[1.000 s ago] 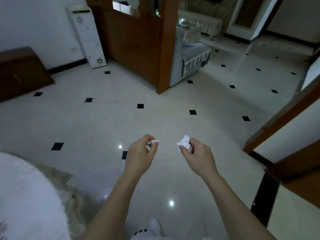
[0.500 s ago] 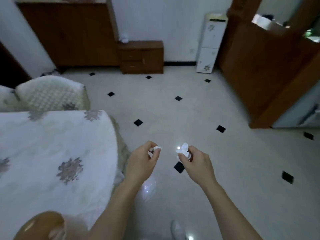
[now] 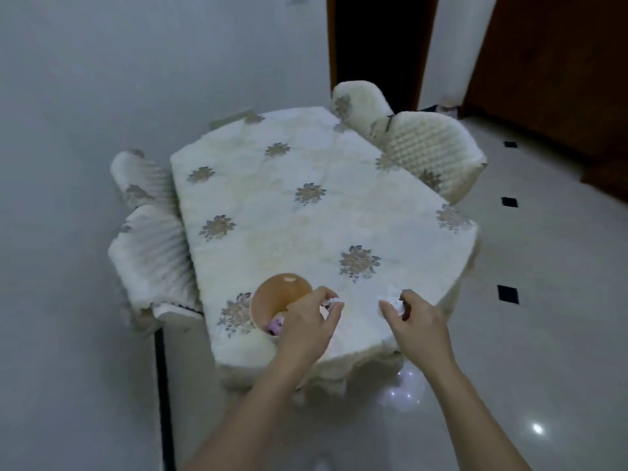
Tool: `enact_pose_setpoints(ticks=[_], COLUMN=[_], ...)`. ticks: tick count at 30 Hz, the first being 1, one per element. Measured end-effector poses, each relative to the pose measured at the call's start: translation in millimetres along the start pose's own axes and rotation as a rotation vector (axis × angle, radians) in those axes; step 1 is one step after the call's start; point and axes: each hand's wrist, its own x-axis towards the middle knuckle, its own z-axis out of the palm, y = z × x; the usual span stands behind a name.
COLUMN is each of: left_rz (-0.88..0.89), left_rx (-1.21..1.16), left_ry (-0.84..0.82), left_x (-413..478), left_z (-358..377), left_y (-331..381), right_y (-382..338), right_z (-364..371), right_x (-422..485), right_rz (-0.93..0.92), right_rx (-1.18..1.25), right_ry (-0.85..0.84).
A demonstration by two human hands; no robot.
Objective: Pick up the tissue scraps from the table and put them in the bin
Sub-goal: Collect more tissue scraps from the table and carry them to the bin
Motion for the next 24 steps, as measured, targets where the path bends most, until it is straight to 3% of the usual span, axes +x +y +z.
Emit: enact_pose_setpoints(ticks=[4, 9, 19, 24], left_rz=[-0.105, -0.139, -0.056, -0.052], left_rx=[0.028, 0.112, 0.272, 0.488], left_ry=[0.202, 0.276, 0.216, 0.022], left_x=[-12.2, -13.8, 13.9, 20.2], left_z=[-46.0, -78.2, -90.7, -85.3], left_y=[-38.6, -66.0, -78.6, -98.0], right_y=[-41.5, -80.1, -123.1, -120.6], right_z=[42.3, 74.4, 104.8, 113.1], right_x=[17.5, 32.5, 45.7, 46.0], right_rz=[-0.156, -0.297, -0.422, -0.413], right_rx=[-0.066, -0.212, -0.376, -0.558], right_ry=[-0.150, -0.254, -0.234, -0.332])
